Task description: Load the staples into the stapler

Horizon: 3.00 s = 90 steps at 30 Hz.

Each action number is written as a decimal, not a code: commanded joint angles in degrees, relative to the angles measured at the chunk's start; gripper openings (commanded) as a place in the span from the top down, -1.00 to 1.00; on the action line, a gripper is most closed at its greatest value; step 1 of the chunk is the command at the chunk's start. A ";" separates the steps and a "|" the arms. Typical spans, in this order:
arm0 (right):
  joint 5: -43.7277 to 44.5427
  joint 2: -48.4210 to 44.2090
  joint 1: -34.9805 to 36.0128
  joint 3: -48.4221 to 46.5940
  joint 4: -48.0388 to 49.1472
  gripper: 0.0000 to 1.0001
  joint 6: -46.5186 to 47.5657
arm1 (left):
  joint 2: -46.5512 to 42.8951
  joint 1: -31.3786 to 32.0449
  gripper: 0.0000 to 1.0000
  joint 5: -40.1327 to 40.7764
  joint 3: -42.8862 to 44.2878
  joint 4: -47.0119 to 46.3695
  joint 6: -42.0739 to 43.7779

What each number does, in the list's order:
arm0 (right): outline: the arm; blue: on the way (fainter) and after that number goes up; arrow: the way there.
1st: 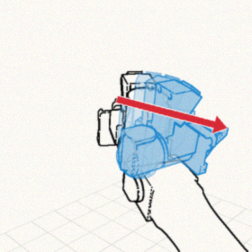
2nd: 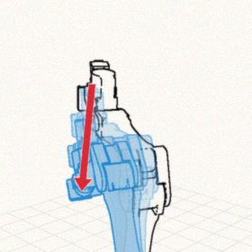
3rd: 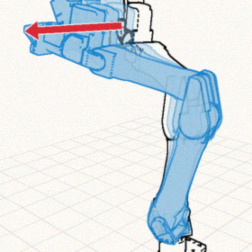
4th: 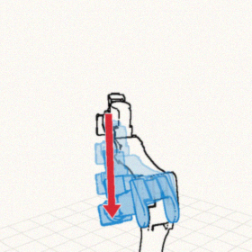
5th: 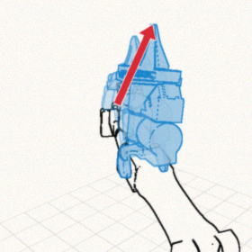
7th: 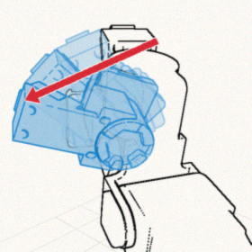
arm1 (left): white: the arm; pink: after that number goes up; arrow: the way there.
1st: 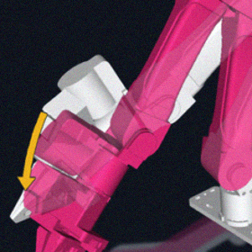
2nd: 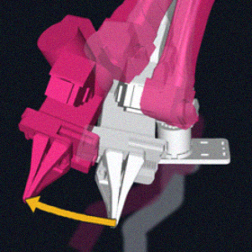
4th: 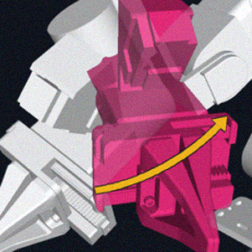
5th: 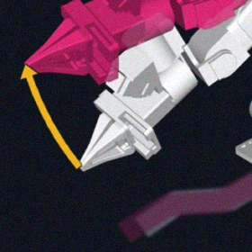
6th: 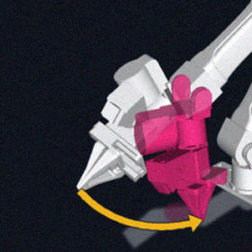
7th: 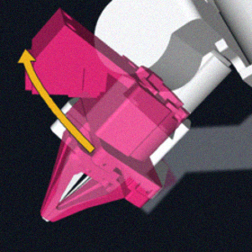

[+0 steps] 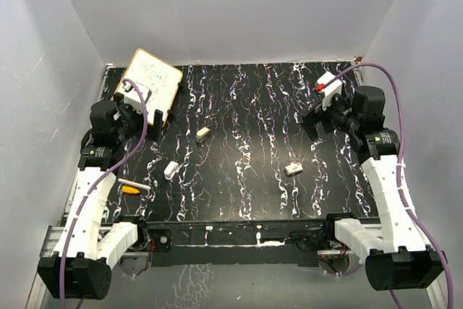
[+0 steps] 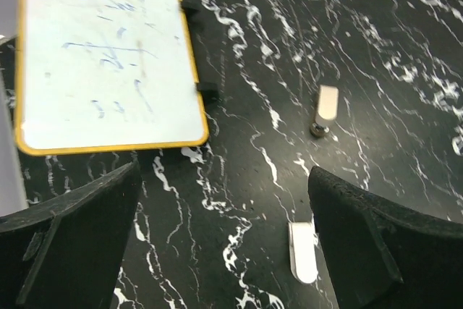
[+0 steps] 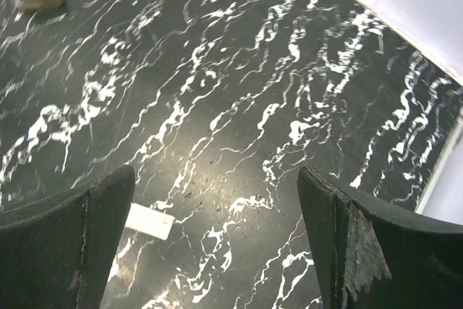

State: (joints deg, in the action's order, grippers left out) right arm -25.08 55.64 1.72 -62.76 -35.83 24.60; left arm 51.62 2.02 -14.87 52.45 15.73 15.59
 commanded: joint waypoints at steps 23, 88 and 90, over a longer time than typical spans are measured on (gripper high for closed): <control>-16.91 7.99 2.29 8.38 5.41 -0.97 6.95 | 30.26 13.11 -0.53 -14.86 -15.80 -31.76 5.51; -14.29 10.72 4.61 11.50 9.61 -0.97 0.21 | 53.22 29.97 -0.16 -27.09 2.27 -12.83 27.42; -14.53 10.83 4.57 11.36 9.62 -0.97 0.10 | 53.34 29.84 -0.09 -26.55 1.82 -13.65 26.90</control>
State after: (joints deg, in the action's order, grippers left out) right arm -38.79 66.48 6.11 -50.65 -29.28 25.32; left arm 106.00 32.75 -42.02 56.64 0.25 44.25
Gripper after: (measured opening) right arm 0.990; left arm 0.572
